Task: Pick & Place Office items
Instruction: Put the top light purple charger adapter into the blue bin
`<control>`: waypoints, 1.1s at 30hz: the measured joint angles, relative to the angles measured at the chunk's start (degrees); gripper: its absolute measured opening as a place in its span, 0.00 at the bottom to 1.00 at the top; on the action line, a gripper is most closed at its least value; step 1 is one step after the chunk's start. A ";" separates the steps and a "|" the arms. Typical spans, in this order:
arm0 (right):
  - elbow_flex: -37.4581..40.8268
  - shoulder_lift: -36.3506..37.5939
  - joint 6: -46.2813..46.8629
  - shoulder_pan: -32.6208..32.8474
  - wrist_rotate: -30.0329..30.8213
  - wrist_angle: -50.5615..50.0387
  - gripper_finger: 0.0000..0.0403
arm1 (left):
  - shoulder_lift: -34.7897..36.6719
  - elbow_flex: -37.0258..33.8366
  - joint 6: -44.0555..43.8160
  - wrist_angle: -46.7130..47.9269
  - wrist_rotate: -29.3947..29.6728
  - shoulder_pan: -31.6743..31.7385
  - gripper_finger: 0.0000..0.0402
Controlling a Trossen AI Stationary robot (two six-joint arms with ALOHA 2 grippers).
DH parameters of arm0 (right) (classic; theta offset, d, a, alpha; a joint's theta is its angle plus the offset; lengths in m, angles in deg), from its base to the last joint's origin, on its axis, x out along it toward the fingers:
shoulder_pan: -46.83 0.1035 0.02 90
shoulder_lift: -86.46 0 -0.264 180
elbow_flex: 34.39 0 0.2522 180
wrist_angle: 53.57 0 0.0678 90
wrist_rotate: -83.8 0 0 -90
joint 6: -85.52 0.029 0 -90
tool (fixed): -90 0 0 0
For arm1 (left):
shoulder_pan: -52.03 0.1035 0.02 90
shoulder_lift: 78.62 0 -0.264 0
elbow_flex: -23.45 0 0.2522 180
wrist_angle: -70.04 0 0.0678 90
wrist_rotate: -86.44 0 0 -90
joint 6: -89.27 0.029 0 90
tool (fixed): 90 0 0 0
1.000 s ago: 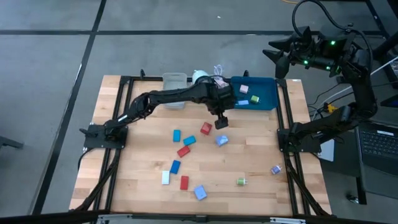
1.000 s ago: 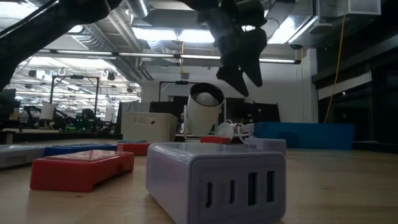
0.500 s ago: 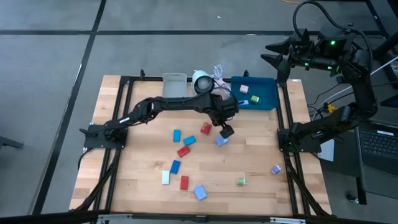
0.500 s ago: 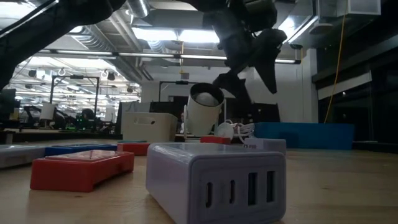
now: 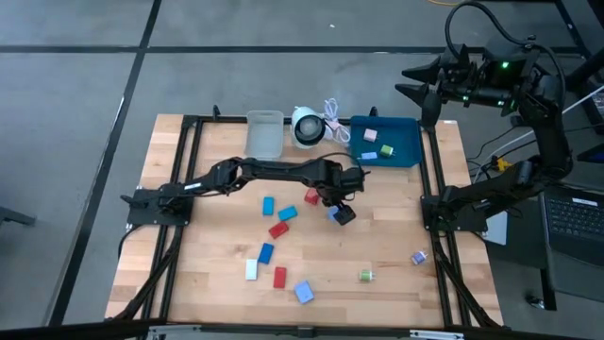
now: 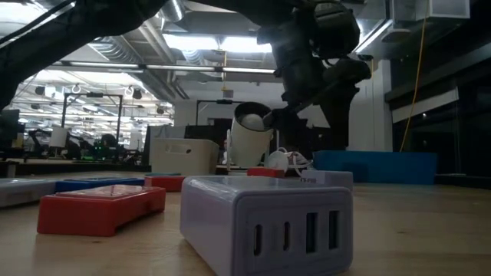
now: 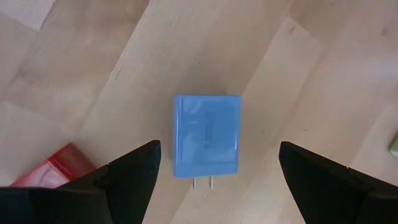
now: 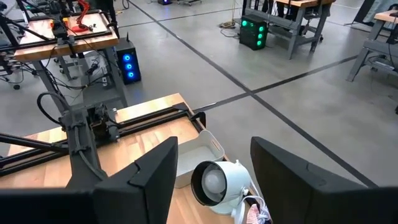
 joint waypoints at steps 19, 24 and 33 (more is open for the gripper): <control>-0.04 -1.34 6.25 0.07 0.23 0.04 0.52 | -6.55 0.31 1.69 -1.17 0.77 -3.68 0.80; -0.04 -2.23 6.35 0.07 0.04 -0.15 0.52 | -6.20 0.17 -0.24 -3.80 1.87 -2.96 0.80; -0.04 -3.59 6.01 0.07 -1.88 -0.06 0.52 | -6.28 0.15 -0.38 -6.28 1.05 -2.47 0.80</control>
